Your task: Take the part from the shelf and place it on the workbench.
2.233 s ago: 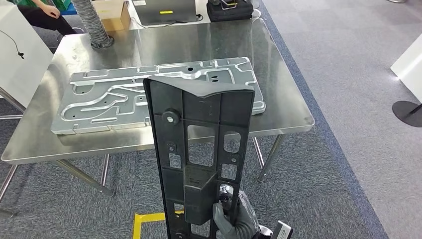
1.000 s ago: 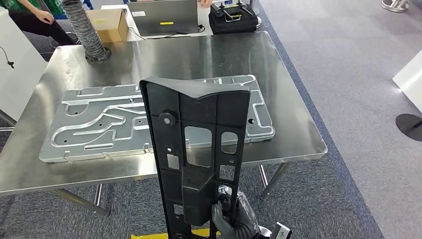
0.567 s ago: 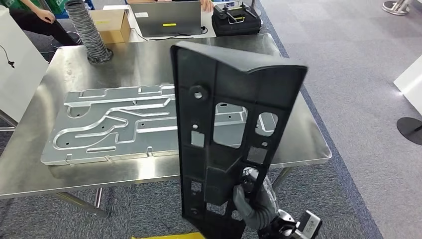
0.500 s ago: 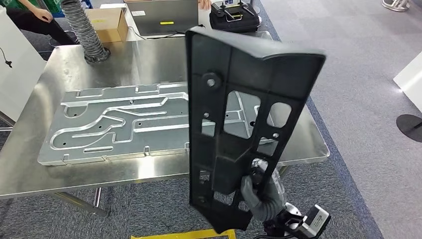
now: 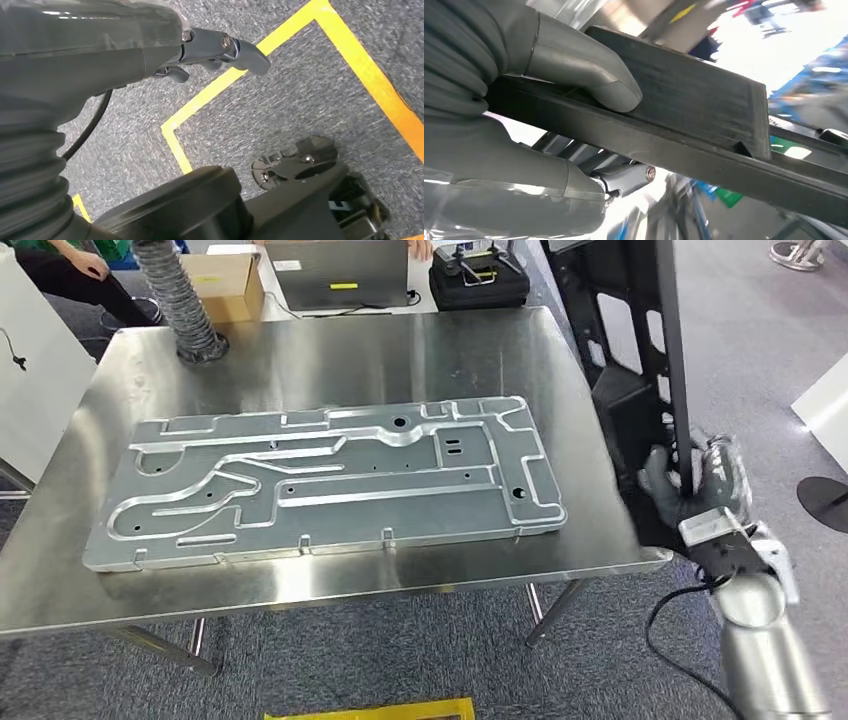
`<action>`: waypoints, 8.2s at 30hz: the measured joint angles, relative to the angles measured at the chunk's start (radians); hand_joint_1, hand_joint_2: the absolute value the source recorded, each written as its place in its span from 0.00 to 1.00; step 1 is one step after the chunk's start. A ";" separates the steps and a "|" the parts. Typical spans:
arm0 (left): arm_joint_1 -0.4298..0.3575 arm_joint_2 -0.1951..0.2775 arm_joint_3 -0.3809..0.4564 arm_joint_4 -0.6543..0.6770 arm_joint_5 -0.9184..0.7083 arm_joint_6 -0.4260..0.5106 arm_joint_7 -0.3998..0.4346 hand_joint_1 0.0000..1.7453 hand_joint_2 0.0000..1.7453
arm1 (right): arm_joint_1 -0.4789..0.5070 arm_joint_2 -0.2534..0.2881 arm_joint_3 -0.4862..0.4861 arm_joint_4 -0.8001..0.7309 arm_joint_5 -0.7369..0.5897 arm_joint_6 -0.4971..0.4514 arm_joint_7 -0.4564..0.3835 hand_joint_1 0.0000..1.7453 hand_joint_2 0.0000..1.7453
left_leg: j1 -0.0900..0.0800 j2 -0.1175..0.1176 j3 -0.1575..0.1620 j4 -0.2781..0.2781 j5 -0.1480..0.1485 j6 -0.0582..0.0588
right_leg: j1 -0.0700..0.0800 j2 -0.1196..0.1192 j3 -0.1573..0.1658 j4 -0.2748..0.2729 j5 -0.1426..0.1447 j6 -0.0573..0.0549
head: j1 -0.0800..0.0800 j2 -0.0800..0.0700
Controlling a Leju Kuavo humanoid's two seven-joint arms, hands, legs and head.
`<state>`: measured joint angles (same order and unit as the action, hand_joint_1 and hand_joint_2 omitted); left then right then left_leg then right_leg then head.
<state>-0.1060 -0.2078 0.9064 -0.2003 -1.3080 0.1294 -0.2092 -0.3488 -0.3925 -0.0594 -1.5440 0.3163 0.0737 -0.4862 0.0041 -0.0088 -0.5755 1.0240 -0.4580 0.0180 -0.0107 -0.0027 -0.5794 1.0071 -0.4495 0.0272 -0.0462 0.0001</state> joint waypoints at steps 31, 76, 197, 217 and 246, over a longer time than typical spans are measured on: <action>-0.023 -0.004 -0.038 0.000 -0.023 -0.023 -0.007 0.00 1.00 | -0.664 0.065 0.688 1.075 0.833 -0.438 0.146 1.00 1.00 | -0.011 0.000 -0.031 -0.013 0.036 0.008 | 0.004 0.006 -0.028 -0.001 0.019 -0.009 | 0.000 0.000; -0.023 -0.007 -0.062 0.000 0.008 0.011 0.039 0.00 0.00 | -0.632 0.246 0.702 1.113 0.802 -0.439 0.129 0.00 0.00 | -0.003 0.000 -0.020 -0.007 0.023 -0.001 | 0.010 0.005 -0.039 0.006 0.029 -0.015 | 0.000 0.000; 0.008 0.039 -0.019 0.000 -0.025 -0.041 0.087 0.00 0.00 | 0.227 0.489 -1.296 1.352 0.837 -0.103 0.378 0.00 1.00 | -0.016 0.026 -0.027 -0.027 0.055 0.017 | 0.007 -0.001 0.142 -0.034 -0.082 -0.009 | 0.001 0.000; 0.009 0.039 -0.036 0.000 -0.032 -0.045 0.090 0.00 0.00 | 0.235 0.506 -1.262 1.354 0.859 -0.103 0.360 0.00 1.00 | 0.004 0.017 0.103 -0.048 -0.057 0.021 | -0.008 -0.005 -0.066 0.044 0.001 0.022 | 0.001 0.000; 0.009 0.037 -0.036 0.000 -0.033 -0.032 0.101 0.00 1.00 | 0.231 0.505 -1.228 1.353 0.878 -0.103 0.367 0.00 0.50 | 0.013 0.011 0.097 -0.043 -0.061 -0.002 | 0.002 -0.009 -0.013 -0.006 0.013 0.009 | 0.001 0.000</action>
<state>-0.0966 -0.1709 0.8705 -0.1999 -1.3413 0.0973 -0.1079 -0.1176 0.1122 -1.2871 -0.1911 1.1941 -0.0292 -0.1189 0.0171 0.0024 -0.4789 0.9812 -0.5194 0.0164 -0.0092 -0.0113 -0.5925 1.0015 -0.4360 0.0360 -0.0454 0.0001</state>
